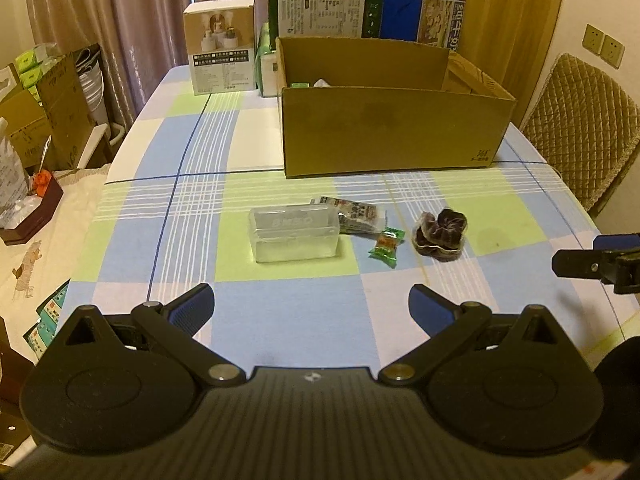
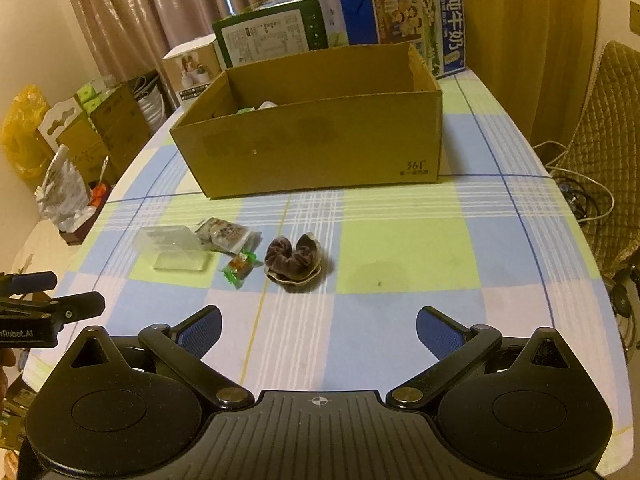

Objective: Organize objects
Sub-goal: 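Move both grippers toward the brown scrunchie and the clear plastic box, then lower the right gripper onto the brown scrunchie and close it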

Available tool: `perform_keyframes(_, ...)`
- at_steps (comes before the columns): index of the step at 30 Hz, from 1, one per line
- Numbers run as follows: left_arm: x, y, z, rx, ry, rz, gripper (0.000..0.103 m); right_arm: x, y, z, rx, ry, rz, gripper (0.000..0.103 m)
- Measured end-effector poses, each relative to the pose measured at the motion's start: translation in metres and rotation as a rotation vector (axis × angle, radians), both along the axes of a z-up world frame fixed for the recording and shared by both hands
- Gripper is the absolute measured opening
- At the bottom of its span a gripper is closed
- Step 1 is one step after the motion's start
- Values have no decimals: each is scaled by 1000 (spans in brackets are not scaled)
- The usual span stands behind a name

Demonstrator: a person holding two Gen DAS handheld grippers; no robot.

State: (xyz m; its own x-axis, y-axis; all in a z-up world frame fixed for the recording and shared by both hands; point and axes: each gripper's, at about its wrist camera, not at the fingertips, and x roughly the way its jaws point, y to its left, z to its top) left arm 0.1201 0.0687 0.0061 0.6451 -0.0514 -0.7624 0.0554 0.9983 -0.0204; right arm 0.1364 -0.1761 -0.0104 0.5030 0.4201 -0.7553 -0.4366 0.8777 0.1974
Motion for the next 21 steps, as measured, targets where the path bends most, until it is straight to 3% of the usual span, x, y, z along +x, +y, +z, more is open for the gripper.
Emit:
perform_keyframes(13,37,10,-33,-3,51,1,102,23,25,-27,-1,-18,26,100)
perform_keyframes(21,63,10,-52,3,60,-1,102,41,51,-50,-32,-28,88,90)
